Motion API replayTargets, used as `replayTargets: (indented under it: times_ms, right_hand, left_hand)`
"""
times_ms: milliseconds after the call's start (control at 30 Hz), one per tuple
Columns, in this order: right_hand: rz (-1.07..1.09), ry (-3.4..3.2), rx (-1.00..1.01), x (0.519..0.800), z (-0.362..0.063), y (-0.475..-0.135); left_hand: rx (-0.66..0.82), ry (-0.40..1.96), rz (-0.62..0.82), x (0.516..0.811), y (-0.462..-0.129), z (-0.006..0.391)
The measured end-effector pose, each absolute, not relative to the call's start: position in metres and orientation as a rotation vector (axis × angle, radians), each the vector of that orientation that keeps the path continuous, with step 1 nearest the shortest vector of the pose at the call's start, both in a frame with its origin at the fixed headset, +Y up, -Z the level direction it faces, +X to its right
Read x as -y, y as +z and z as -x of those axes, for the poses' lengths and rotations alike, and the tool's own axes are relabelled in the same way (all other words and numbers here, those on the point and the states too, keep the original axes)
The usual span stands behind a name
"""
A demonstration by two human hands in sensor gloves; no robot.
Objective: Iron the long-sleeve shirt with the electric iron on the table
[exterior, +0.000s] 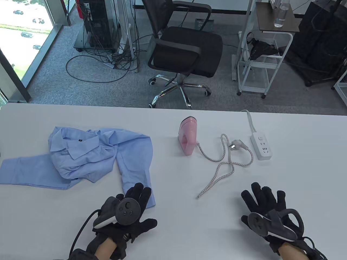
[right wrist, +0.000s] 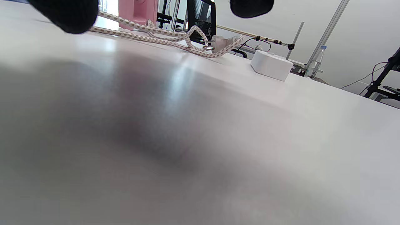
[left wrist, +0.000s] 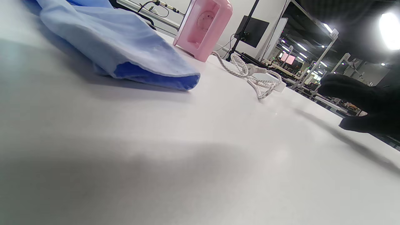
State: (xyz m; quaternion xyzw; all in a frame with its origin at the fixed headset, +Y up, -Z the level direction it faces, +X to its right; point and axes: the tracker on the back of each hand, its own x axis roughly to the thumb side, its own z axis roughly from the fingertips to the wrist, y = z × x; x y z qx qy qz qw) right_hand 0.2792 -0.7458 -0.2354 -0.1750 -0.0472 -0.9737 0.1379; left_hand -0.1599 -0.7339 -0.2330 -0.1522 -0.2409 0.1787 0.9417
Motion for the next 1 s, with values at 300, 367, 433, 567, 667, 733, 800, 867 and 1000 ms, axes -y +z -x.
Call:
replayTargets:
  times_ms: [300, 367, 433, 567, 667, 733, 800, 867, 1000]
  right_hand:
    - [0.509, -2.819, 0.094, 0.740, -0.272, -0.233]
    - [0.487, -2.845, 0.076, 0.738, -0.271, -0.239]
    - [0.445, -2.872, 0.053, 0.735, -0.270, -0.249]
    - [0.301, -2.872, 0.001, 0.723, -0.269, -0.283]
    - [0.081, -2.981, -0.009, 0.712, -0.272, -0.326]
    - [-0.106, -3.120, 0.002, 0.708, -0.278, -0.360]
    - [-0.246, -3.229, 0.027, 0.707, -0.283, -0.383]
    - [-0.360, -3.291, 0.033, 0.708, -0.286, -0.407]
    - [-0.383, -3.220, 0.029, 0.705, -0.277, -0.439]
  left_hand:
    - [0.427, 0.359, 0.321, 0.738, -0.240, 0.173]
    - [0.416, 0.361, 0.319, 0.738, -0.241, 0.177]
    - [0.408, 0.372, 0.315, 0.738, -0.242, 0.180]
    - [0.414, 0.393, 0.326, 0.738, -0.244, 0.182]
    - [0.424, 0.400, 0.336, 0.738, -0.243, 0.181]
    - [0.432, 0.417, 0.335, 0.740, -0.242, 0.180]
    - [0.439, 0.421, 0.344, 0.742, -0.242, 0.179]
    - [0.445, 0.412, 0.353, 0.743, -0.240, 0.176]
    - [0.462, 0.409, 0.341, 0.740, -0.239, 0.174]
